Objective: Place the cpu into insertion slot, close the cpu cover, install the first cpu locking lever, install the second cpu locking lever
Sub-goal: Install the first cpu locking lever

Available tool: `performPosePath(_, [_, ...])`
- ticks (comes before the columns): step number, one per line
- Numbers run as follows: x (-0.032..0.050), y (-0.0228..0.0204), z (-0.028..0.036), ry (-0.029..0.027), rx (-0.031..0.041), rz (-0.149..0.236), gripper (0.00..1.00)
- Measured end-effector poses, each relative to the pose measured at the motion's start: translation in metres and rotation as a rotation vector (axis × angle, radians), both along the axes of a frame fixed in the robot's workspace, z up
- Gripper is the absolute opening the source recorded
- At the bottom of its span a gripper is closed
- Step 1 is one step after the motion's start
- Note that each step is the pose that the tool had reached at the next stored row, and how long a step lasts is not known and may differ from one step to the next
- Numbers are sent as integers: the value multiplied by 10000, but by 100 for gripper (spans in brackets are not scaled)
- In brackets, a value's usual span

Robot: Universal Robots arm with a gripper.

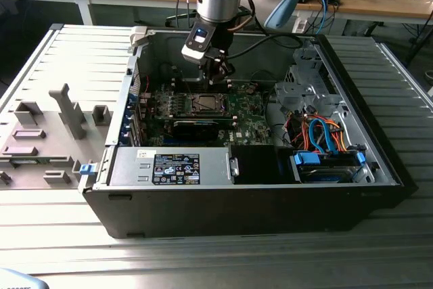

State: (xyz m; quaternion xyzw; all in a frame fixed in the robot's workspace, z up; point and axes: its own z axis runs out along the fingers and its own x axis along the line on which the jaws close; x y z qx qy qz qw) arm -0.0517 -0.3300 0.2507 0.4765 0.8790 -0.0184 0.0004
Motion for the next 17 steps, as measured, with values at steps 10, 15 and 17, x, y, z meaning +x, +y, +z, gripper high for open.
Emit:
performPosePath(10, [0,0,0,0,0,333,11])
performPosePath(15, [0,0,0,1,0,524,11])
performPosePath(17, [0,0,0,1,0,581,11])
